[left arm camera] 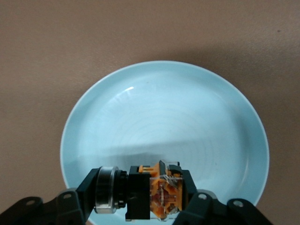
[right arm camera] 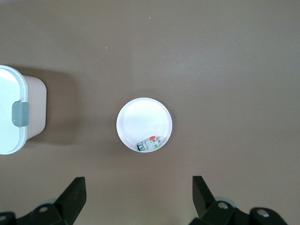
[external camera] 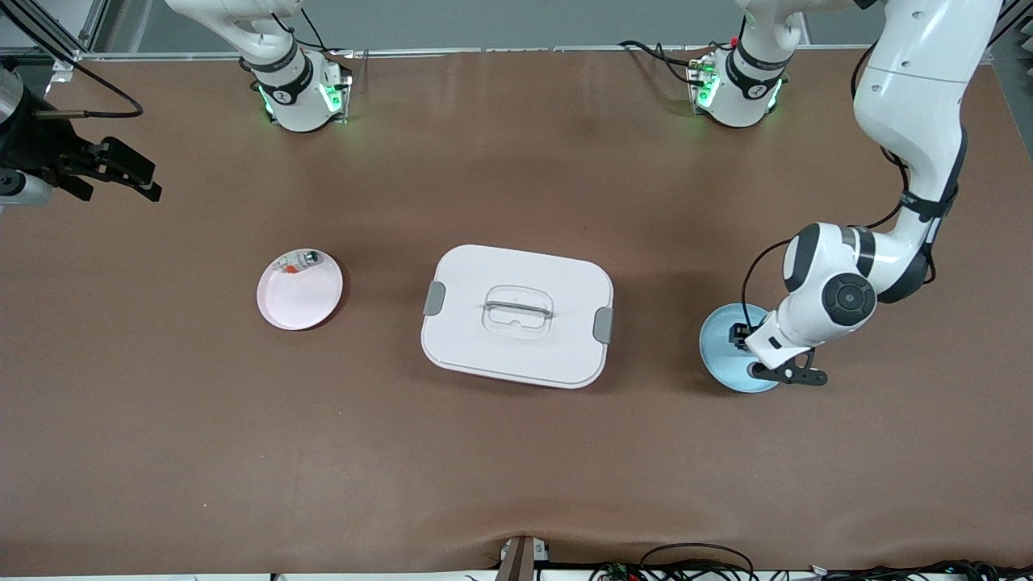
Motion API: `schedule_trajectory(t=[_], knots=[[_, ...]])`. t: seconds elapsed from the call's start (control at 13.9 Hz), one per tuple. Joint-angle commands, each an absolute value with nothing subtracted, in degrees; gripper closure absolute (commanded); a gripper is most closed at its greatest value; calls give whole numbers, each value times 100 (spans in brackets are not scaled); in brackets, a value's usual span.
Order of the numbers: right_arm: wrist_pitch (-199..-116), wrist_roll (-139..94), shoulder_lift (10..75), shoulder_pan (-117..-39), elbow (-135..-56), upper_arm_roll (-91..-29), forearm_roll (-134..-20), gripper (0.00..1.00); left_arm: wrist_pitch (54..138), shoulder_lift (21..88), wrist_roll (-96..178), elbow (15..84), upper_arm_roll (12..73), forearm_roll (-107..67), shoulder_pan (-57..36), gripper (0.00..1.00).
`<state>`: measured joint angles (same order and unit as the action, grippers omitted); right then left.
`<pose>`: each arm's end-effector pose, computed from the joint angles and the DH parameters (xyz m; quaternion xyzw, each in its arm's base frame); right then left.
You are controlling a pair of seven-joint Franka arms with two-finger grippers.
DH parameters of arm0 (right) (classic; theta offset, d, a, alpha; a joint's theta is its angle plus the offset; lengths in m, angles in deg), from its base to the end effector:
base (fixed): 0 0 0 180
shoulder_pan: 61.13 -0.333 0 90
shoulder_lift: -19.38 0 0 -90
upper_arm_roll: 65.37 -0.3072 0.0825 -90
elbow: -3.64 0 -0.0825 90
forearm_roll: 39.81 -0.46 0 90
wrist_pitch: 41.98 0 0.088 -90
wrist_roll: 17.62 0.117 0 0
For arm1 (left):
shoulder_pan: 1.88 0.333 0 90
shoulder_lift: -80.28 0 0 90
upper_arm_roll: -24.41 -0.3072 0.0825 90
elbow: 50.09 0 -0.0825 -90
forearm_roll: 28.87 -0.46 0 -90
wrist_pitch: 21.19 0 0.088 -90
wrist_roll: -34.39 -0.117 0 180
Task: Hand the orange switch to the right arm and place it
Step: 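Lift the switch with the left gripper and carry it over the box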
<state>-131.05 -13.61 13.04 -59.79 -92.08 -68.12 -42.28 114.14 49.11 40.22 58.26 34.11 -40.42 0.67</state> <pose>0.5942 0.0211 0.6174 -0.9996 0.0225 0.0037 0.0188 0.6670 -0.0805 0.1386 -0.9964 0.0747 0.0273 0.0277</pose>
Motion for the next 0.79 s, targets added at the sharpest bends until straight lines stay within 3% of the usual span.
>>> schedule_trajectory(t=[0.0, 0.72], knots=[[-13128, -1393, 1199, -5893, -9269, -6871, -4192, 0, 11231, 5303, 4124, 5908, 3469, -4082, 110, 100], [-13092, -1393, 1217, -5885, -9252, -6862, -4192, 0, 9466, 6059, 4596, 4810, 3688, -2368, 58, 100]])
